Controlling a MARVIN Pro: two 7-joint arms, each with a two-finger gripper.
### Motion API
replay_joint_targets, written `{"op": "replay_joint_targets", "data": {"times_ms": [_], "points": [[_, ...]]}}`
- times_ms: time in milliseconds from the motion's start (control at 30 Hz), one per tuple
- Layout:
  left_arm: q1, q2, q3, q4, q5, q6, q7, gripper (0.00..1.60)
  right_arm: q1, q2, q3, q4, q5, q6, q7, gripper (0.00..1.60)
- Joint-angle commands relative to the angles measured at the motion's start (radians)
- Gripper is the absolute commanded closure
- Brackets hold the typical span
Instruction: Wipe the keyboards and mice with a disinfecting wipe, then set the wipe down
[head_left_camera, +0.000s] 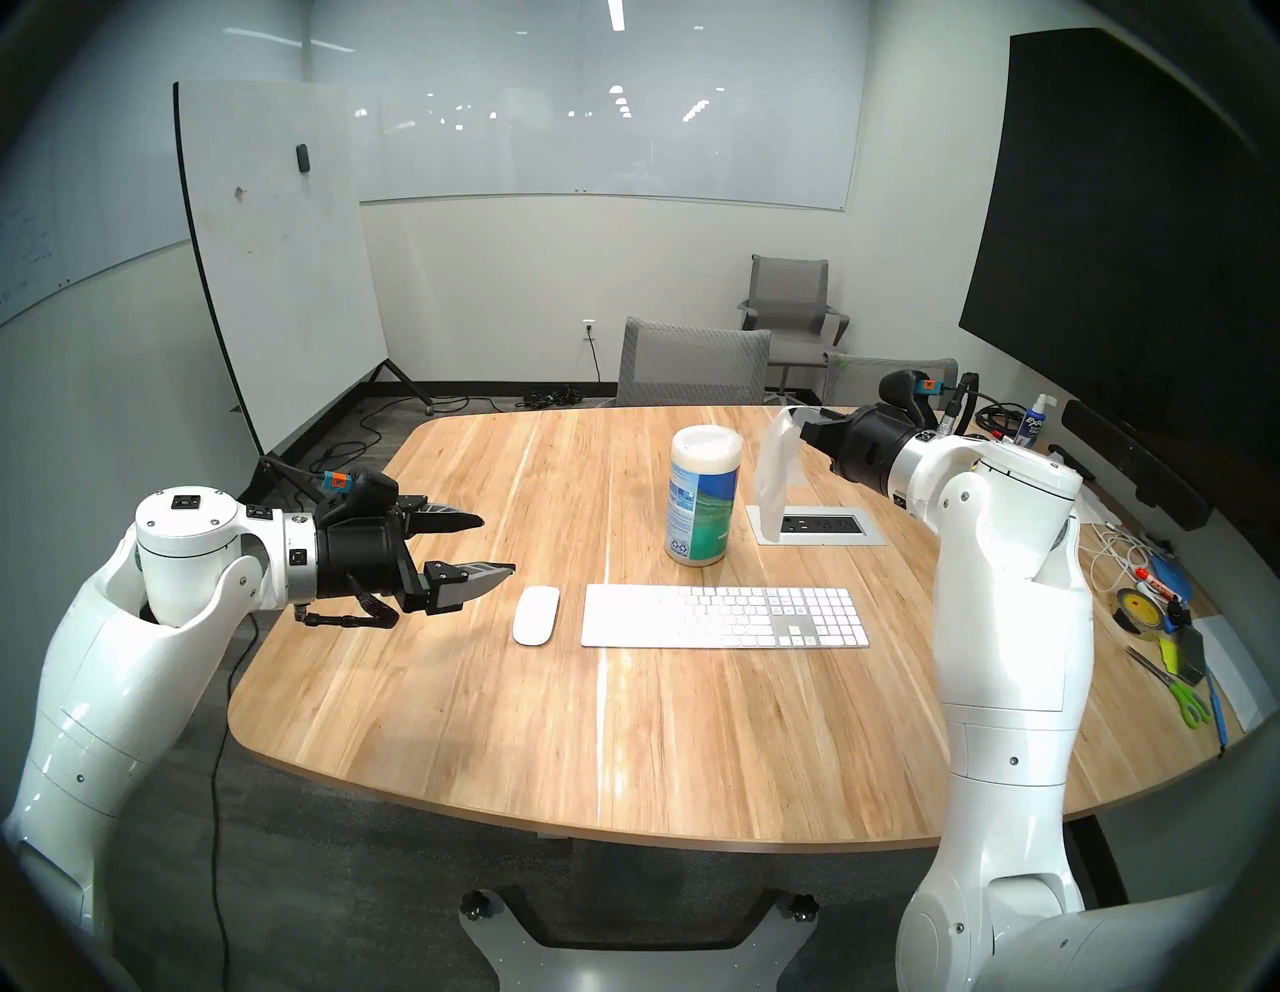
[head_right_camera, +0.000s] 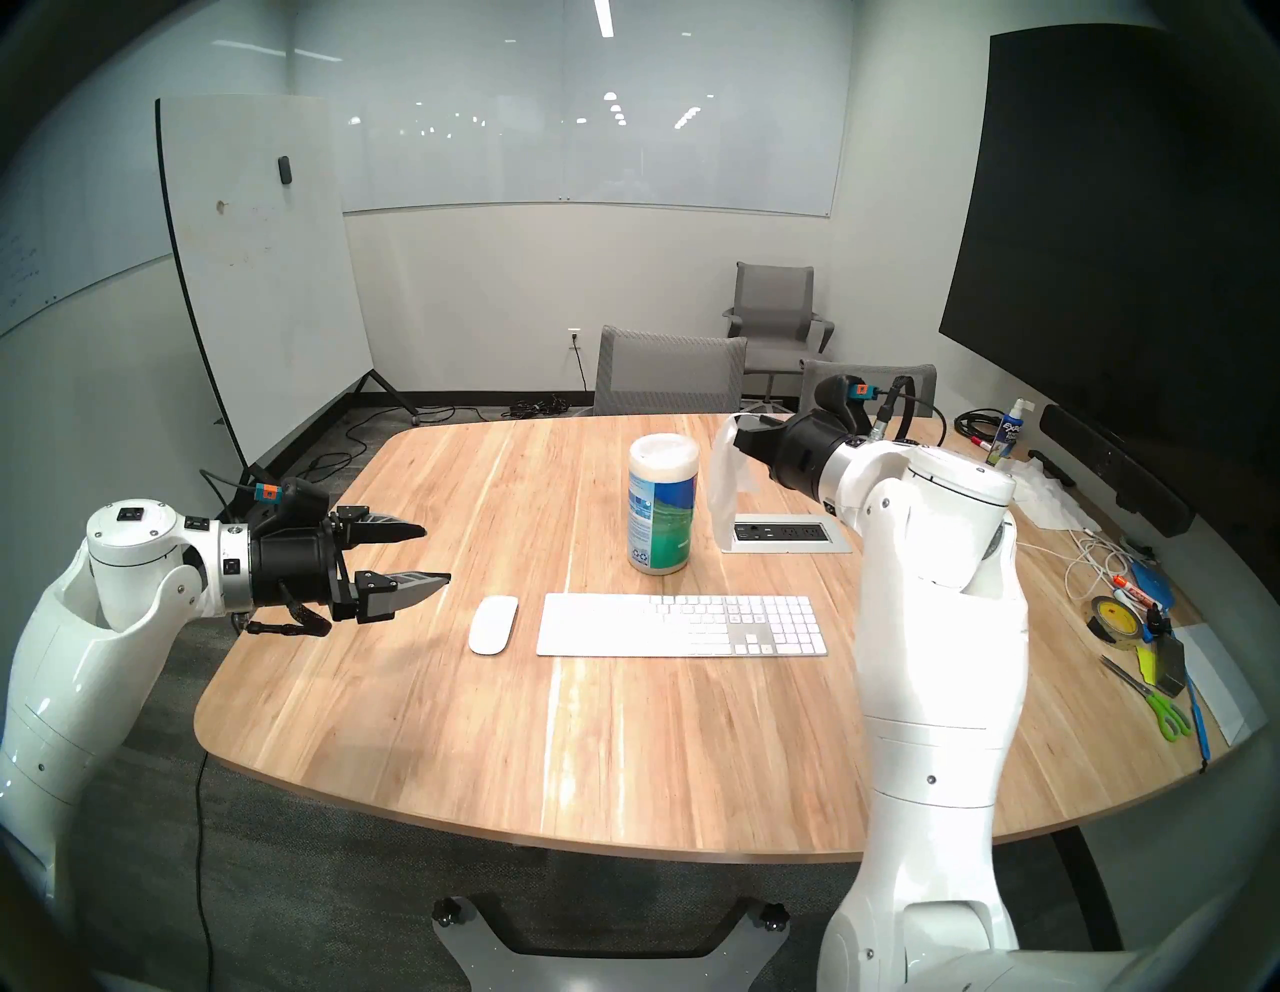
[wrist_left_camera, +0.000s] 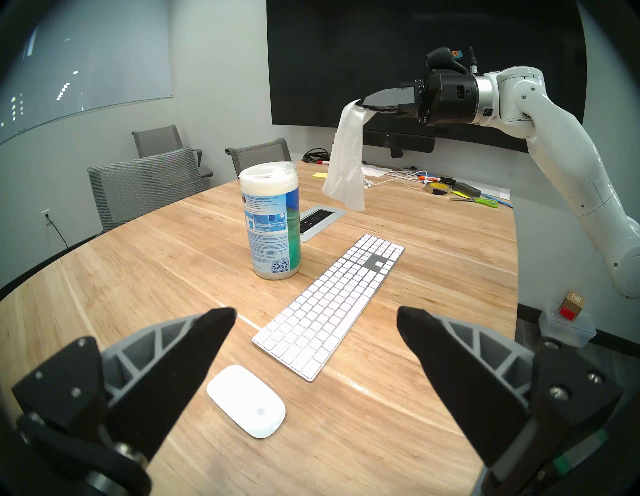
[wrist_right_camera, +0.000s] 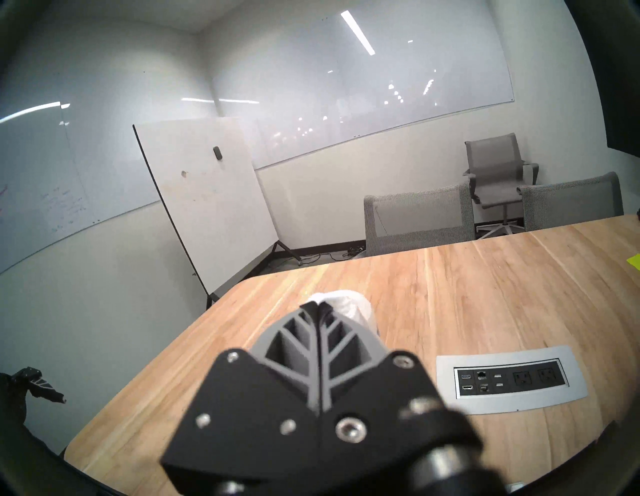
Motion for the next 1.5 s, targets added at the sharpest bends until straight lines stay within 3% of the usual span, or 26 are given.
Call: {"op": "replay_joint_targets", "data": {"times_ms": [0, 167, 433, 967, 1300, 1467], "points": [[-0.002, 0.002, -0.008, -0.007, -0.003, -0.001, -0.002, 0.0, 0.024, 0.096, -0.031, -0.017, -0.018, 0.026, 0.054, 1.6], [-0.002, 0.002, -0.008, -0.007, -0.003, -0.001, -0.002, 0.0, 0.023, 0.139, -0.053, -0.021, -0.051, 0.068, 0.068, 1.6], [-0.001, 0.002, -0.009, -0.008, -0.003, -0.001, -0.002, 0.0, 0.019, 0.199, -0.096, -0.002, -0.093, 0.068, 0.097, 1.6], [-0.001, 0.002, -0.009, -0.008, -0.003, -0.001, -0.002, 0.0, 0.004, 0.26, -0.189, 0.036, -0.2, 0.068, 0.092, 1.6], [-0.001, 0.002, -0.008, -0.007, -0.003, -0.001, -0.002, 0.0, -0.008, 0.342, -0.207, 0.077, -0.238, 0.068, 0.136, 1.6], [-0.001, 0.002, -0.009, -0.008, -0.003, -0.001, -0.002, 0.0, -0.005, 0.353, -0.223, 0.119, -0.258, 0.049, 0.142, 1.6]]}}
